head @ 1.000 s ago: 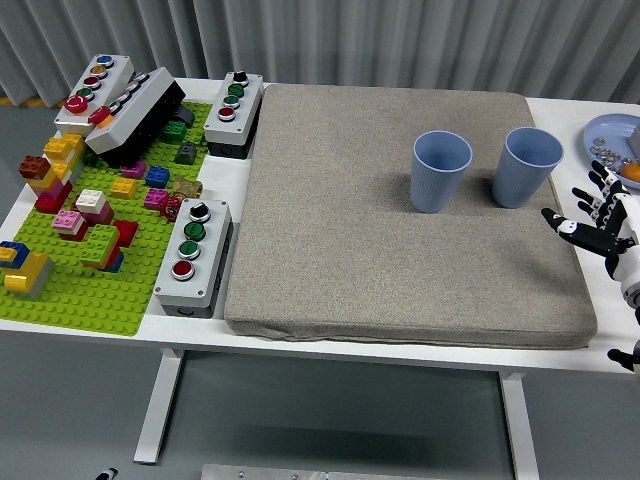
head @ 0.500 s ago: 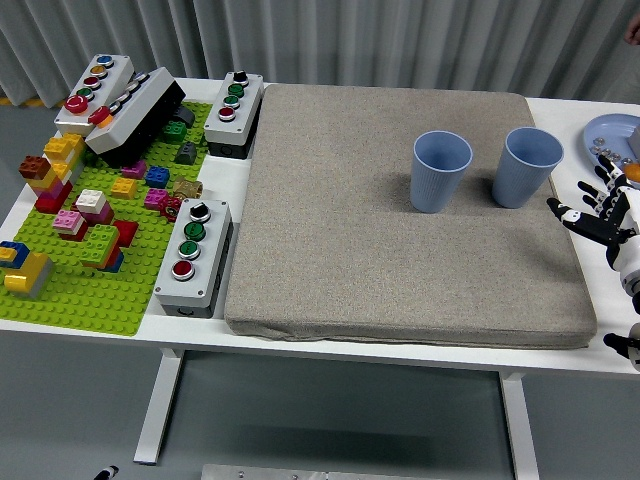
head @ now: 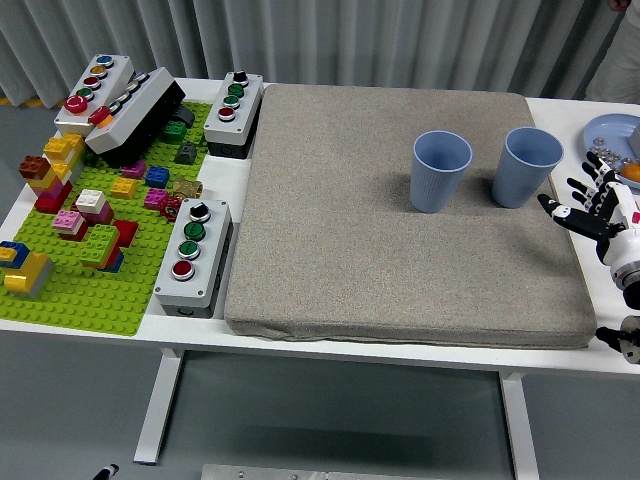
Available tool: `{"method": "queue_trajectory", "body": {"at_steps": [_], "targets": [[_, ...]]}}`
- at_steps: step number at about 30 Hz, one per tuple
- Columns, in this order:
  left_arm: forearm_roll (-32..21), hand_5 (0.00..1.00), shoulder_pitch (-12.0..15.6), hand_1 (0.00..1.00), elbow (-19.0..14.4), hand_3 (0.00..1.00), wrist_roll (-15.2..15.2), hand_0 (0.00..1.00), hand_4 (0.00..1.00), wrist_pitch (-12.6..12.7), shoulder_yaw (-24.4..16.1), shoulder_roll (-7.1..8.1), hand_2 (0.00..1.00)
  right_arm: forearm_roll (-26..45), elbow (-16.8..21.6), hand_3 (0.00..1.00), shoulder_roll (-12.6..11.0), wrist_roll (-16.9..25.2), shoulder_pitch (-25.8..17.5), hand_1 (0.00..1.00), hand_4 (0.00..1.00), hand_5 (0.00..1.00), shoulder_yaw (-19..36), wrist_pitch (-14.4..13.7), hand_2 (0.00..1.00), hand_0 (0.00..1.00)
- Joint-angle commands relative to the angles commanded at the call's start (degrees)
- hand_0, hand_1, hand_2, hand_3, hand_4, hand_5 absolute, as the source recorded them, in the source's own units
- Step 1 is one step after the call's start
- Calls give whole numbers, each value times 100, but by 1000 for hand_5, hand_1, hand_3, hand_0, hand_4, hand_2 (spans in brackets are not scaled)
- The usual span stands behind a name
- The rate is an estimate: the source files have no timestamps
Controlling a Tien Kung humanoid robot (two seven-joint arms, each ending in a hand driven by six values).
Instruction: Pick cup pour cup place
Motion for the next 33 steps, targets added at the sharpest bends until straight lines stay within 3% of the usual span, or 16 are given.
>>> {"method": "queue_trajectory", "body": {"at_steps": [21,33], "targets": [[-36,998,-8,808,0,804,0,836,637,-3,80,14,883,65,-251,998,149,50,247,866,836,156,-249,-4,956,946],[-61,998,-13,808,0,805,-12,837,637,2,108,22,883,108,-377,998,205,73,387,879,833,157,-394,130,982,951]]}}
